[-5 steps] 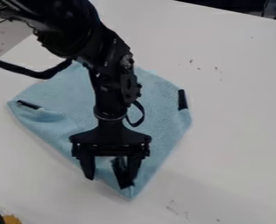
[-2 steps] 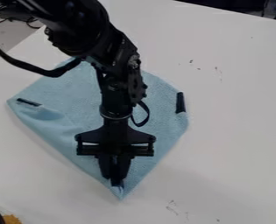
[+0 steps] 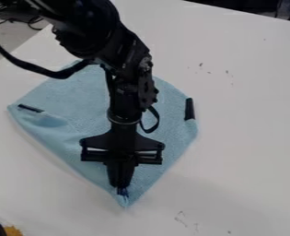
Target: Fold cloth from bottom right to top left
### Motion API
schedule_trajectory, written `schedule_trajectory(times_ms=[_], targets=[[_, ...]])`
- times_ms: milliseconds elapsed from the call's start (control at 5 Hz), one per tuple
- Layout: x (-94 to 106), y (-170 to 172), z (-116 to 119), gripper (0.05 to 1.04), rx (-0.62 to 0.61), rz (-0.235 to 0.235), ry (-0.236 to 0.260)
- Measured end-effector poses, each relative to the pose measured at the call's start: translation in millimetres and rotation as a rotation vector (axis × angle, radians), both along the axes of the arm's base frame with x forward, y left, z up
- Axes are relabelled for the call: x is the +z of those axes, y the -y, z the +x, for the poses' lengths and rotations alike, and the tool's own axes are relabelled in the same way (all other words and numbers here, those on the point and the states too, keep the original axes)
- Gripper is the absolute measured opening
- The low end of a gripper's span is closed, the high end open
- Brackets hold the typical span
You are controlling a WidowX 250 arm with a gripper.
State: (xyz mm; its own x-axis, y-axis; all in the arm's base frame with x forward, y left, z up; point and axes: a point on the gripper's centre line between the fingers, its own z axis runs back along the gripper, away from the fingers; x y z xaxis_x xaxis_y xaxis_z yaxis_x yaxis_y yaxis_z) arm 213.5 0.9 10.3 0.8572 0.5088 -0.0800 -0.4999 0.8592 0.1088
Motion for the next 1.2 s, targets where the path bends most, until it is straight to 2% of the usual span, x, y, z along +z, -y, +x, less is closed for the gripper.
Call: schedule_trajectory(times_ms=[200, 400, 600, 800, 1000, 1200], targets=[[15.9, 3, 8, 0.059, 0.0, 0.026, 0.018], [41.5, 5, 24, 0.059, 0.027, 0.057, 0.006], [64.7, 5, 54, 0.059, 0.033, 0.073, 0.049], [64.2, -19, 104, 0.059, 0.013, 0.072, 0.112], [50.7, -46, 140, 0.059, 0.031, 0.032, 0.151], [27.8, -80, 166, 0.059, 0.067, -0.033, 0.187]])
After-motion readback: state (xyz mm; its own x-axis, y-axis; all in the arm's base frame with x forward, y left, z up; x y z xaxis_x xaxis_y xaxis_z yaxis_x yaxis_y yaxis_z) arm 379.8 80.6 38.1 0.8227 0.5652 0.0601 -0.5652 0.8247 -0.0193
